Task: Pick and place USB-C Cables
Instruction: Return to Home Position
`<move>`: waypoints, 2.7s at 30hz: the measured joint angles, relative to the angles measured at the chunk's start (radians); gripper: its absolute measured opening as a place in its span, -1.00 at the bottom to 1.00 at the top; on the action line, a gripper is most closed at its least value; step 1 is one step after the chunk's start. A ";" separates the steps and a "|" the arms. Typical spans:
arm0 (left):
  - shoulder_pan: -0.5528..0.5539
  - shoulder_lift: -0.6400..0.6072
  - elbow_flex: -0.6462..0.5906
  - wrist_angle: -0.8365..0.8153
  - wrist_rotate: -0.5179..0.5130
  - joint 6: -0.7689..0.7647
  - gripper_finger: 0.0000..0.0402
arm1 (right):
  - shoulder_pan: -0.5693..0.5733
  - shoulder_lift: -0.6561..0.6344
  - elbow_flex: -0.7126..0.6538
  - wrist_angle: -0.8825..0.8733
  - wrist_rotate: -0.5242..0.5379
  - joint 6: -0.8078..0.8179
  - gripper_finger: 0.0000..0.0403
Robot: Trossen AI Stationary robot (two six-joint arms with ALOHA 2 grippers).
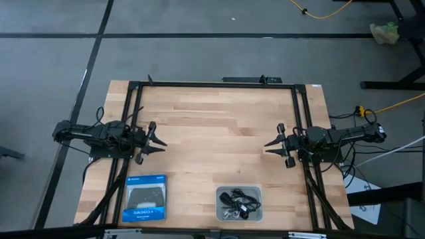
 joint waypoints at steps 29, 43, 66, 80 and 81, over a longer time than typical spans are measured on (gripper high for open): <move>0.037 0.016 -0.028 0.056 -0.118 0.031 -0.54 | 0.000 0.000 0.000 0.002 0.000 0.000 -0.49; 0.037 0.016 -0.028 0.056 -0.118 0.032 -0.54 | 0.000 0.000 0.000 0.002 0.000 0.000 -0.49; 0.037 0.016 -0.029 0.055 -0.117 0.032 -0.54 | 0.000 0.000 0.000 0.002 0.000 0.000 -0.49; 0.037 0.016 -0.029 0.055 -0.117 0.032 -0.54 | 0.000 0.000 0.000 0.002 0.000 0.000 -0.49; 0.037 0.016 -0.029 0.055 -0.117 0.032 -0.54 | 0.000 0.000 0.000 0.002 0.000 0.000 -0.49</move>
